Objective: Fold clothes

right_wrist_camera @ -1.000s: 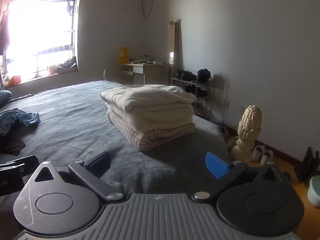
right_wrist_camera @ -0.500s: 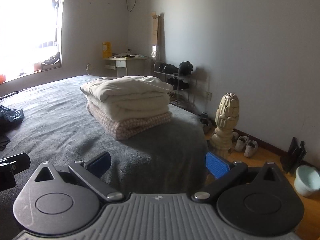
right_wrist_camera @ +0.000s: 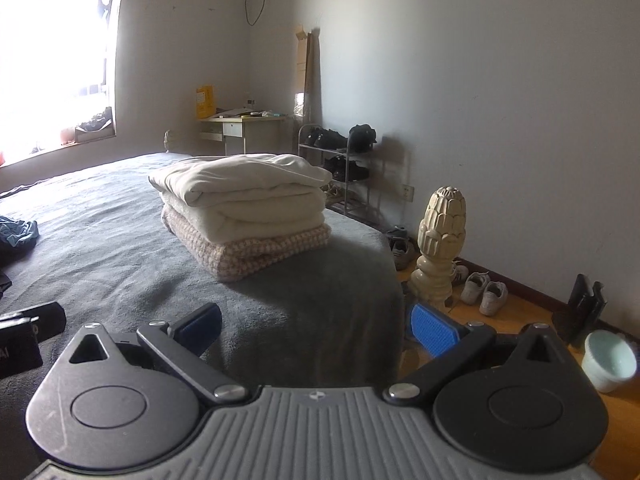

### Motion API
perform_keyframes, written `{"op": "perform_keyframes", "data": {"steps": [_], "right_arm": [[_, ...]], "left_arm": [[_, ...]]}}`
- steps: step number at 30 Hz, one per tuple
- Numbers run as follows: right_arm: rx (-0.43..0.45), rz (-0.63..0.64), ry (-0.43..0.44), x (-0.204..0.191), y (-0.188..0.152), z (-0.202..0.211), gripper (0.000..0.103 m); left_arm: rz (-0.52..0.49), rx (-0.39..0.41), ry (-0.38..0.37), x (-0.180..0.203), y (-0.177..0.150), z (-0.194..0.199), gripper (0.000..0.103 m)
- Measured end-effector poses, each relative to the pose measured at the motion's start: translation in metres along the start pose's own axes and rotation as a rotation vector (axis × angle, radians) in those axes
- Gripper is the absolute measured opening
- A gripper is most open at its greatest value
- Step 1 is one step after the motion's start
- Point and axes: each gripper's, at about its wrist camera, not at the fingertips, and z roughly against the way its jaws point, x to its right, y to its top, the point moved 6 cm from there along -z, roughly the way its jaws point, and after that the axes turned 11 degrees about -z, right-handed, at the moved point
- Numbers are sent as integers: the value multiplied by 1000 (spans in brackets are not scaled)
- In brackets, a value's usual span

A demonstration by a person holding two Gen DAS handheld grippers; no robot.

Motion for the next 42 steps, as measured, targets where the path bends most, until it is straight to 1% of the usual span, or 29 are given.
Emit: {"op": "perform_keyframes", "data": {"steps": [5, 9, 16, 25, 42], "right_arm": [[16, -1, -29, 9, 5, 0, 103], [28, -10, -47, 15, 8, 1, 103], [20, -11, -49, 17, 9, -3, 103], [43, 8, -40, 8, 13, 4, 103], [49, 28, -39, 1, 11, 6, 103]], "left_arm": [[-20, 10, -27, 17, 5, -2, 103], [-27, 8, -35, 21, 6, -2, 103], [-20, 2, -24, 21, 6, -3, 103], [-8, 0, -15, 16, 8, -1, 103], [-19, 9, 0, 15, 9, 1, 103]]}}
